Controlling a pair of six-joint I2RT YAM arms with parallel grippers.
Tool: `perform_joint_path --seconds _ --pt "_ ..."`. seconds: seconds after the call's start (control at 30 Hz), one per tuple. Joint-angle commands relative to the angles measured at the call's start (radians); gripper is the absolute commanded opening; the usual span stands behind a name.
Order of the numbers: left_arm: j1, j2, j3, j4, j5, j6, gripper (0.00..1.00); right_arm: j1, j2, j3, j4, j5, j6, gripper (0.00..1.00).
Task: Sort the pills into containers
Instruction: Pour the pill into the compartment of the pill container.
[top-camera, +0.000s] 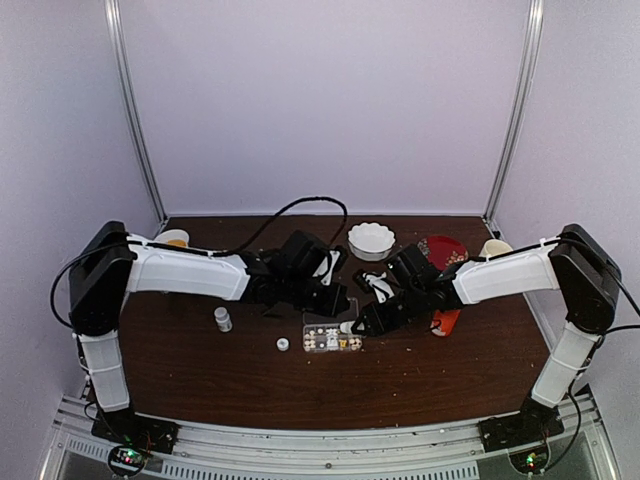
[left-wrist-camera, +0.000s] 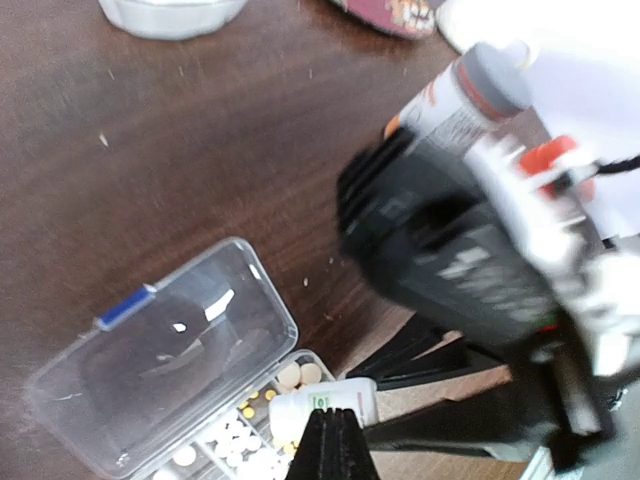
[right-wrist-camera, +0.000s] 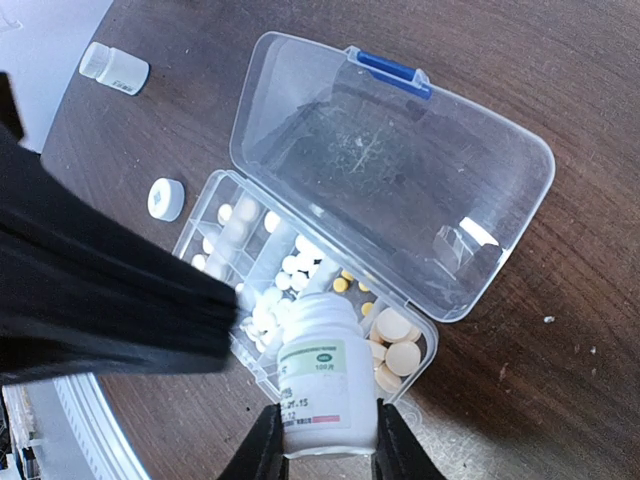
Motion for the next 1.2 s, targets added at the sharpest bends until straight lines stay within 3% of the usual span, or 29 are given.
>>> perform_joint_path --seconds 0.0,0.53,0.7,0.93,1.17 --pt "-0.042 0.102 -0.002 0.073 0.078 -0.051 0.0 -0.005 -0.012 0.024 -0.013 0.023 -0.017 0.0" --pt "0.027 -0.117 -0.013 -0.09 -0.134 0.04 0.0 -0.005 -0.023 0.028 -0.019 0.027 -0.017 0.0" --pt "0.03 -0.164 -0.047 -0.07 -0.119 0.036 0.0 -0.004 -0.033 0.029 -0.021 0.025 -0.018 0.0" --pt "-0.006 -0.021 -0.043 0.055 0.035 -0.03 0.0 -0.004 -0.017 0.026 -0.018 0.024 -0.018 0.0" --pt "-0.039 0.105 -0.006 0.065 0.067 -0.056 0.0 -0.004 -0.018 0.025 -0.018 0.025 -0.019 0.0"
